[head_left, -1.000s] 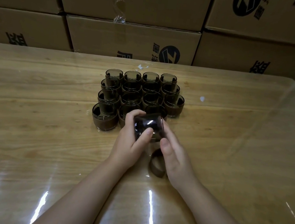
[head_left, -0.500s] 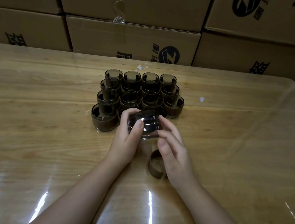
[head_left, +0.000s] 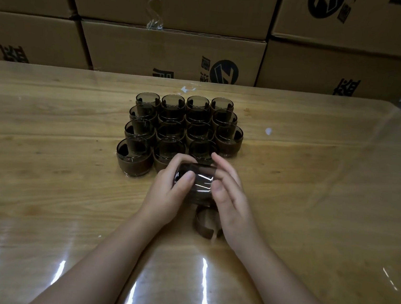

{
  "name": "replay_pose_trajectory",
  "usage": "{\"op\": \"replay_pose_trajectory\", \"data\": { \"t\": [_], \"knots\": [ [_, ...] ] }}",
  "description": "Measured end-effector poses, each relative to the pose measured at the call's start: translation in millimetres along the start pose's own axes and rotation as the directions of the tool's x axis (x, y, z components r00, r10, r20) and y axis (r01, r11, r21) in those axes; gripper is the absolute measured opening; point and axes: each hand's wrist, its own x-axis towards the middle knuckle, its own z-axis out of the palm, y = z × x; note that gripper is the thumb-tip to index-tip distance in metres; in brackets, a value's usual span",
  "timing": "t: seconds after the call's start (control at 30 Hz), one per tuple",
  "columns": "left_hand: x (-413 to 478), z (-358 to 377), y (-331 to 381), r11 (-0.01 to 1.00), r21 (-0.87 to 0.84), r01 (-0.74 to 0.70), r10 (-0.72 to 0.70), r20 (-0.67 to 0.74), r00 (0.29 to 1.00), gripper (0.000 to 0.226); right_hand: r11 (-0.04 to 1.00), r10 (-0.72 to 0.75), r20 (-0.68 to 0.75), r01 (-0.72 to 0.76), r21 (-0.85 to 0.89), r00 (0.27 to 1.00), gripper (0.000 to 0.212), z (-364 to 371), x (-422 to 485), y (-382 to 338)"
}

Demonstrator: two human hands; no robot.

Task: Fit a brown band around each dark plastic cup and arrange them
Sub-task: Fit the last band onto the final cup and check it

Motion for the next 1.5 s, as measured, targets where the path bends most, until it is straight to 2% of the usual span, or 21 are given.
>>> {"op": "replay_pose_trajectory", "data": {
  "t": [0.13,0.27,0.33,0.47,0.57,0.63,0.83,0.97,1.07,1.13,1.23,1.37,1.5],
  "knots": [
    [1,-1,-1,0.994,-0.106,0.003,-0.012,-0.078,0.997,0.047,0.994,-0.025,0.026,0.028,-0.102,0.999,0.04,2,-1,3],
    [1,1,2,0.992,-0.12,-0.028,0.022,-0.05,0.998,0.044,0.948,-0.053,0.006,0.052,-0.313,0.999,0.056,2,-1,3],
    [1,1,3,0.991,-0.129,-0.021,0.019,-0.024,1.0,0.045,0.953,-0.063,-0.03,0.052,-0.298,0.998,0.055,1,-2,2],
    [-1,-1,4,0.994,-0.104,-0.041,0.042,0.006,0.999,0.05,0.976,-0.035,-0.016,0.031,-0.217,0.999,0.084,-1,-5,2],
    [-2,-1,3,0.997,-0.078,-0.002,0.005,0.031,0.999,0.057,0.956,-0.071,-0.008,0.066,-0.286,0.997,0.072,-4,-4,2],
    [-2,0,3,0.999,-0.046,0.021,-0.02,0.03,0.999,0.053,0.946,-0.073,-0.03,0.06,-0.32,0.997,0.066,-6,-2,2],
    [-2,7,9,1.0,0.009,0.003,-0.003,-0.011,1.0,0.041,0.937,-0.109,-0.142,0.054,-0.346,0.984,0.068,-5,0,6],
    [-2,7,10,0.992,0.107,-0.065,0.069,-0.03,0.997,0.041,0.947,-0.096,-0.168,0.038,-0.319,0.981,0.067,-2,-1,7],
    [-4,6,12,0.967,0.184,-0.175,0.19,-0.066,0.98,0.052,0.969,-0.063,-0.188,0.015,-0.246,0.98,0.065,0,0,8],
    [-4,9,14,0.924,0.27,-0.271,0.293,-0.041,0.955,0.053,0.989,-0.022,-0.247,-0.016,-0.149,0.969,0.061,-4,5,8],
    [-4,15,17,0.876,0.337,-0.344,0.357,0.026,0.934,0.05,0.998,0.013,-0.28,-0.03,-0.056,0.96,0.059,-11,9,8],
    [-3,13,16,0.878,0.337,-0.339,0.354,0.018,0.935,0.052,0.999,0.022,-0.252,-0.011,0.048,0.967,0.06,-9,8,11],
    [-1,10,13,0.924,0.274,-0.268,0.268,0.035,0.963,0.05,0.999,-0.022,-0.215,0.03,0.035,0.976,0.056,-10,9,11]
  ]
}}
